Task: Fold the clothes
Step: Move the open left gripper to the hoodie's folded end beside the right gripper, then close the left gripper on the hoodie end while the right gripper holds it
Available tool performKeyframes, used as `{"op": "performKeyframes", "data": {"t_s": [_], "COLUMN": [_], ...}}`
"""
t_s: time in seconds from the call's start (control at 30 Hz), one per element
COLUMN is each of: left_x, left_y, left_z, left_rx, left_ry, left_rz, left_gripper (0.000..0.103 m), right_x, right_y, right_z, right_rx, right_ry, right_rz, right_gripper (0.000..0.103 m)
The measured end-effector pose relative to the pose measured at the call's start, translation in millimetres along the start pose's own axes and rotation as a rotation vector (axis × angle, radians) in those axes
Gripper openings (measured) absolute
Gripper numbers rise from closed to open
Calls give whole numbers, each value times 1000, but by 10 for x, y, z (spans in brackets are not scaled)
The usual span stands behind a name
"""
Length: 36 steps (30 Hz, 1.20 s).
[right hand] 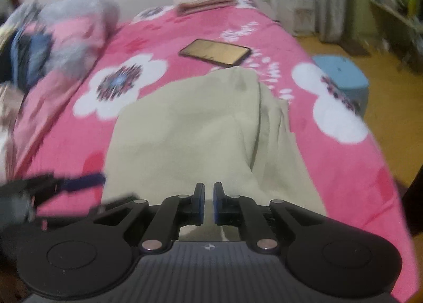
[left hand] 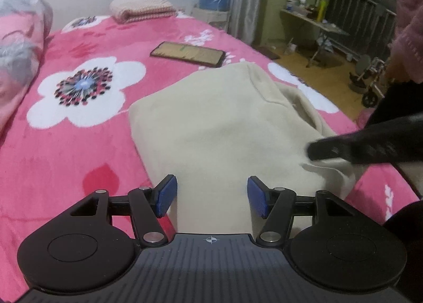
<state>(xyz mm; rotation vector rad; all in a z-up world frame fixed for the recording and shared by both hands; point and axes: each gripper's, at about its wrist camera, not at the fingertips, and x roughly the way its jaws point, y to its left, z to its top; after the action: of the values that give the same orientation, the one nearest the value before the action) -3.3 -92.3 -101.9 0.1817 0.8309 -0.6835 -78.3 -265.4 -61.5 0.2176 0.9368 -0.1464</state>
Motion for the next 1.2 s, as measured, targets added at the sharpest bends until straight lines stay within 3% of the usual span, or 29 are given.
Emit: {"op": "performKeyframes", "data": {"t_s": [0.13, 0.23, 0.3, 0.43, 0.6, 0.77, 0.9, 1.2], "left_x": [21, -30, -34, 78, 141, 160, 169, 186], "left_y": [-34, -66, -89, -153, -192, -212, -228, -256], "left_z": [-1, -3, -22, -56, -37, -38, -30, -14], "left_rx": [-20, -21, -27, -33, -43, -59, -70, -90], "left_ry": [21, 21, 32, 73, 120, 139, 151, 178], "left_rz": [20, 27, 29, 51, 76, 91, 96, 103], "left_gripper": [61, 61, 66, 79, 90, 96, 98, 99], "right_x": [224, 69, -51, 172, 164, -127, 81, 127], "right_y": [47, 117, 165, 83, -3, -48, -92, -196], "right_z": [-116, -96, -77, -165, -152, -99, -191, -197], "right_rx": [-107, -170, -211, -237, -161, -155, -187, -132], "right_ry": [73, 67, 60, 118, 103, 21, 91, 100], "right_rz": [-40, -48, -52, -54, -26, -31, -49, -13], "right_gripper": [10, 11, 12, 14, 15, 15, 15, 15]}}
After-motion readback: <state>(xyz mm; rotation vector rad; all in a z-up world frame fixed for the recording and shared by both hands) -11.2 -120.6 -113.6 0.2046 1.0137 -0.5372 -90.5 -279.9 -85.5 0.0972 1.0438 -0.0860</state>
